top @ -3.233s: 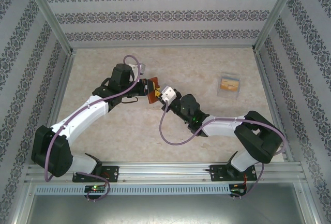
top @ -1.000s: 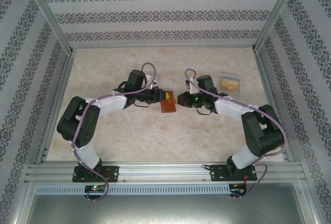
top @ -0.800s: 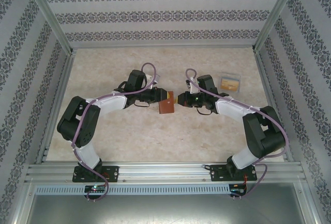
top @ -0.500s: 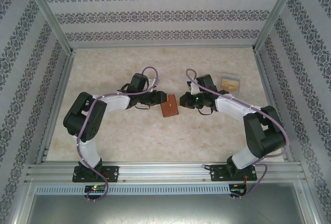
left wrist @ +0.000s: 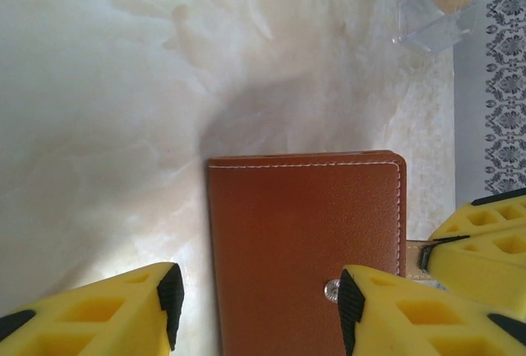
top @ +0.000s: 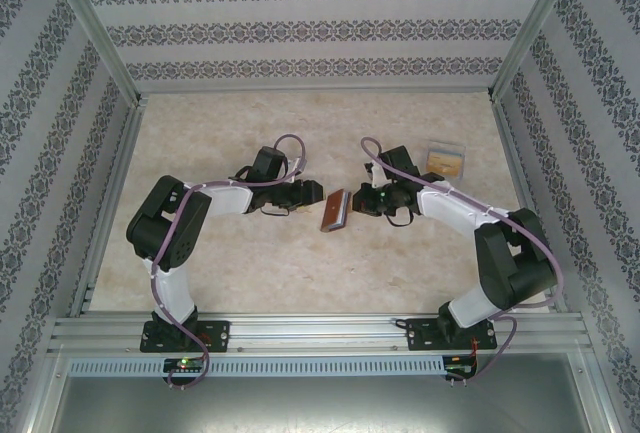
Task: Put the credit cards into the card holder
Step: Open the card holder at the center of the table.
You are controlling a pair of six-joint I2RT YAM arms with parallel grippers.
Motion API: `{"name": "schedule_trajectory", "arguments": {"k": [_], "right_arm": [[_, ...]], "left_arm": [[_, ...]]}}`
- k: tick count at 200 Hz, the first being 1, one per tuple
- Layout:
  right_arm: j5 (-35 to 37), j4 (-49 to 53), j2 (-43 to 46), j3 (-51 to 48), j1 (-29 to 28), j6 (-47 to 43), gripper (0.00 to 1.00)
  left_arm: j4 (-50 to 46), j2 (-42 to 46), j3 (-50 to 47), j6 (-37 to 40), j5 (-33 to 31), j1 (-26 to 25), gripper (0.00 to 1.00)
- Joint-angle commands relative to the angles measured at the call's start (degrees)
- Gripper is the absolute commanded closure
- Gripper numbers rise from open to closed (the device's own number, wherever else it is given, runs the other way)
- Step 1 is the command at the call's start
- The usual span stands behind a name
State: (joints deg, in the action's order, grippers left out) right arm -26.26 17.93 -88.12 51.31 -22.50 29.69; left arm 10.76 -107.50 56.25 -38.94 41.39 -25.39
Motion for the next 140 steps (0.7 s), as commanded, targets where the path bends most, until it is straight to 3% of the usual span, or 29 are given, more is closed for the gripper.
{"name": "schedule_trajectory", "arguments": {"k": [1, 30, 57, 110, 140], "right_arm": [[0.2, 1.7, 0.5, 3.0, -0.7, -0.2, 1.00], [1.5, 2.0, 1.2, 4.6, -1.6, 1.2, 1.00], [2.0, 2.8, 0.7, 5.8, -2.1, 0.9, 1.00], [1.6, 2.3, -2.0, 6.0, -1.8, 0.1, 1.00], [0.9, 2.3, -2.6, 5.5, -0.7, -0.5, 1.00]], "left_arm": [[2.6, 1.3, -0.3, -0.7, 3.8, 0.1, 0.43], [3.9, 1.9, -0.7, -1.0, 5.1, 0.1, 0.33], [4.3, 2.8, -1.3, -1.0, 5.3, 0.2, 0.31], [5.4, 0.6, -0.6, -0.9, 7.0, 0.1, 0.34], [5.3, -0.1, 0.0, -0.1, 7.4, 0.0, 0.45]]}}
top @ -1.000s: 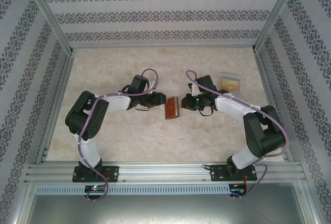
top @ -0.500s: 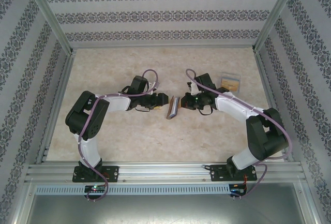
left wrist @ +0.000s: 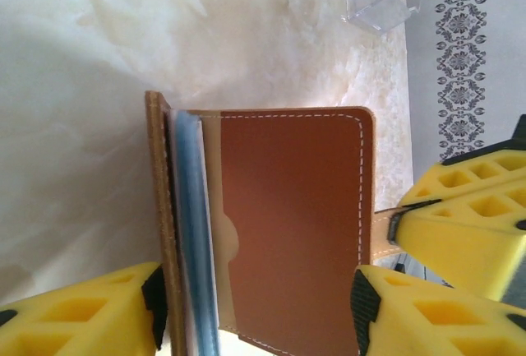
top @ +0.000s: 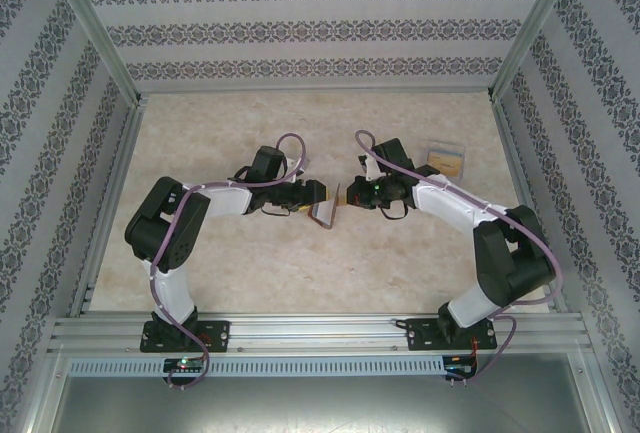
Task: Put the credit cards into the card holder
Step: Open the card holder at the center of the table.
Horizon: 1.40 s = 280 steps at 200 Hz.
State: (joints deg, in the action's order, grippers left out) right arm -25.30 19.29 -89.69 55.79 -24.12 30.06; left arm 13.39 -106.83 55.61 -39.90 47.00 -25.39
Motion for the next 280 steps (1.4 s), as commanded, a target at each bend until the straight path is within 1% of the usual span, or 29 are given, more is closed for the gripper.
{"name": "schedule_trajectory", "arguments": {"k": [1, 23, 79, 108, 124, 138, 148, 154, 167, 201, 218, 255, 280], "right_arm": [[-0.1, 1.0, -1.0, 1.0, 0.9, -0.9, 1.00], [0.1, 0.6, -1.0, -0.2, 1.8, -1.3, 1.00], [-1.2, -1.1, -1.1, -2.0, 3.9, -1.5, 1.00], [-1.6, -1.2, -1.1, -2.0, 4.2, -2.0, 1.00], [-2.2, -1.3, -1.3, -2.0, 4.5, -2.3, 1.00], [-2.9, -1.4, -1.4, -1.7, 4.5, -2.4, 1.00], [-3.6, -1.5, -1.4, -1.4, 4.6, -2.4, 1.00], [-3.9, -1.5, -1.2, -1.2, 4.5, -2.3, 1.00], [-4.1, -1.1, -0.8, -0.7, 4.5, -2.7, 1.00], [-2.9, 1.6, -0.8, 0.4, 5.0, -5.3, 1.00], [-3.6, 2.1, -1.7, 0.7, 5.4, -6.0, 1.00], [-5.6, 1.9, -1.4, 1.3, 5.4, -5.8, 1.00], [-5.3, 4.2, -1.7, 2.9, 5.4, -7.0, 1.00]], "left_arm": [[2.6, -0.9, 0.7, 0.9, 1.7, 0.1, 0.46], [2.0, -1.1, 1.2, 1.7, 1.9, -0.1, 0.58], [0.0, -2.4, 3.2, 2.7, 1.7, -1.5, 0.63], [1.0, -3.2, 3.4, 2.0, 2.0, -1.8, 0.76], [1.1, -3.7, 3.9, 1.4, 2.4, -1.8, 0.79], [0.6, -4.2, 4.6, 1.6, 2.4, -1.9, 0.78], [0.3, -4.4, 4.9, 1.6, 2.4, -2.0, 0.68], [0.3, -4.7, 5.0, 1.6, 2.3, -2.0, 0.65], [0.3, -4.9, 5.3, 1.5, 2.2, -2.0, 0.63], [1.4, -5.2, 5.8, 0.1, 1.7, -2.1, 0.61], [1.2, -5.6, 6.2, -0.1, 1.4, -2.1, 0.59], [1.3, -5.8, 6.3, -0.3, 1.4, -2.3, 0.44], [0.7, -6.3, 7.2, -0.5, 1.5, -2.2, 0.42]]}}
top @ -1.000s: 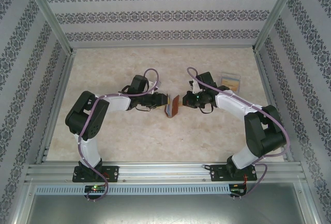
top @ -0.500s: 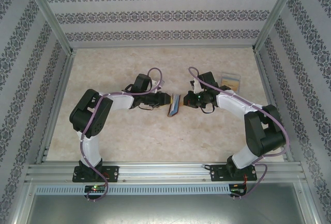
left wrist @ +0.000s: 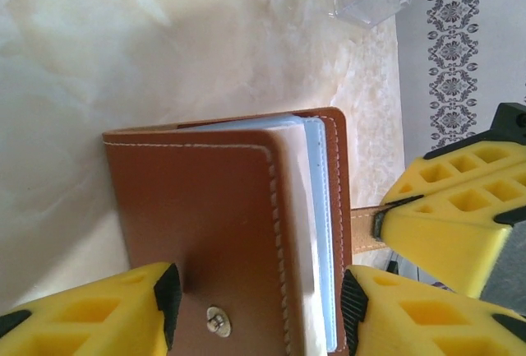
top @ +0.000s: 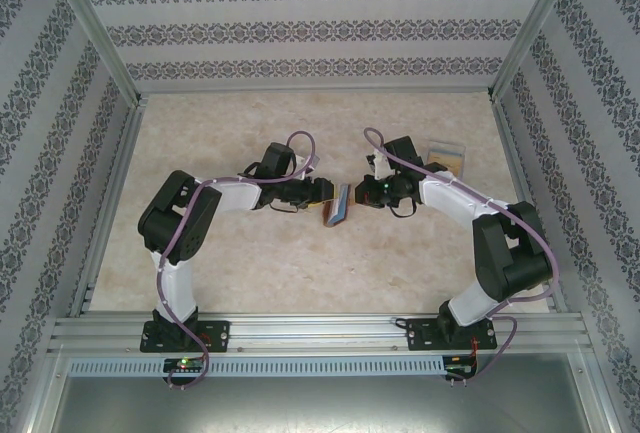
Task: Put the credit cards into the card holder
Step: Open the card holder at the center of the table.
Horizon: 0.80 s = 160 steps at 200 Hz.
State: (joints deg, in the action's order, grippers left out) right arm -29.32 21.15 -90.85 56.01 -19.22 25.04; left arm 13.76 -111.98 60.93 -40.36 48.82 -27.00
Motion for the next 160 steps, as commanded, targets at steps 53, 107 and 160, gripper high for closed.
{"name": "schedule_trajectory", "arguments": {"k": [53, 107, 160], "right_arm": [[-1.3, 3.5, -1.7, 3.5, 0.4, -2.0, 1.00], [-1.1, 4.6, -2.3, 4.2, 0.5, -2.6, 1.00], [-1.7, 5.4, -2.1, 4.8, 0.6, -2.9, 1.00]], "left_arm": [[-7.2, -0.2, 5.9, 4.4, -0.9, -2.1, 0.40], [-13.6, 1.1, 5.8, 9.8, -6.8, -2.6, 0.44], [-15.9, 1.0, 6.3, 11.5, -7.5, -2.9, 0.39]]}}
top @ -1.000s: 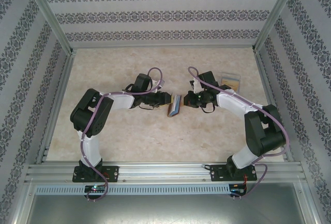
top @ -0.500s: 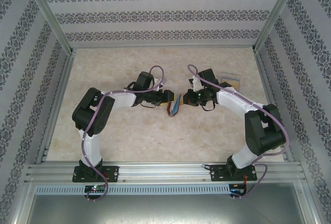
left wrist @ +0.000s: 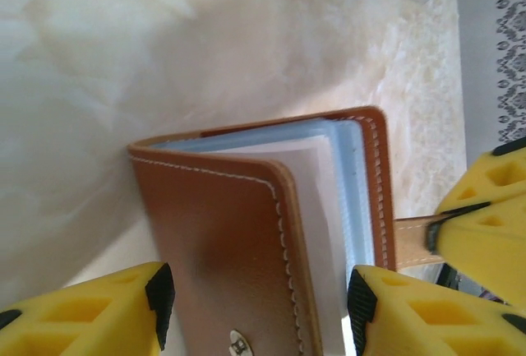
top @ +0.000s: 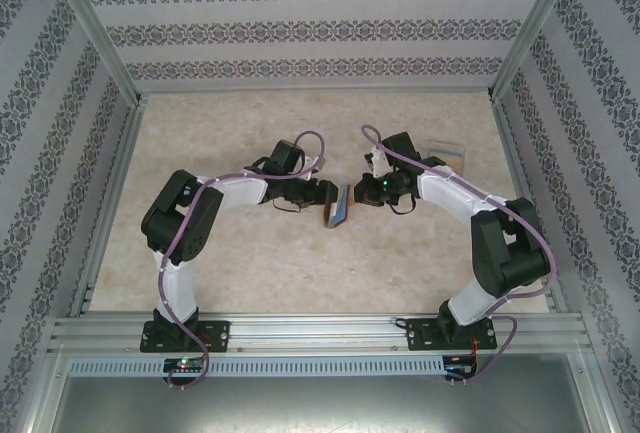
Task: Put the credit cards into the card holder
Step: Open the card holder at the center of the table.
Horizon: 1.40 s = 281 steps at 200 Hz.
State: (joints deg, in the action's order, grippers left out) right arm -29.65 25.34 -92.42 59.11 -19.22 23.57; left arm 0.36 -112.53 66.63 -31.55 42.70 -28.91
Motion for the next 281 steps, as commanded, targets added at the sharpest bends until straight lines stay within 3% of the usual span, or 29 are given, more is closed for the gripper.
{"name": "schedule_trajectory", "arguments": {"k": [1, 65, 78, 93, 112, 171, 221, 281], "right_arm": [[-1.4, 1.3, -0.6, 1.8, 0.6, -1.5, 1.00], [-1.8, 2.3, -0.7, 2.5, 0.4, -2.0, 1.00], [-1.9, 2.1, -0.8, 2.5, 0.4, -2.0, 1.00], [-1.9, 2.2, -0.8, 2.5, 0.4, -2.0, 1.00], [-1.9, 2.2, -0.9, 2.4, 0.4, -2.2, 1.00], [-2.3, 2.2, -1.3, 2.7, 0.4, -2.1, 1.00], [-2.5, 2.1, -1.5, 2.7, 0.4, -2.0, 1.00], [-2.4, 1.9, -1.5, 2.4, 0.6, -2.0, 1.00]], "left_arm": [[-2.5, 1.5, 0.6, 2.7, -1.4, -0.9, 0.39], [-1.9, 2.4, 0.4, 2.2, -0.9, -0.9, 0.38], [-1.6, 2.9, 0.0, 1.9, -1.1, -0.8, 0.35], [-0.5, 3.8, -1.1, 0.9, -2.2, -0.7, 0.24], [1.2, 4.8, -2.2, 0.0, -2.4, -0.5, 0.22], [1.1, 2.7, -1.9, 0.2, -1.0, -0.4, 0.30], [1.6, 1.9, -2.2, 0.0, -0.9, -0.6, 0.42], [1.1, 1.6, -1.3, -0.5, 0.0, -0.5, 0.26]]}}
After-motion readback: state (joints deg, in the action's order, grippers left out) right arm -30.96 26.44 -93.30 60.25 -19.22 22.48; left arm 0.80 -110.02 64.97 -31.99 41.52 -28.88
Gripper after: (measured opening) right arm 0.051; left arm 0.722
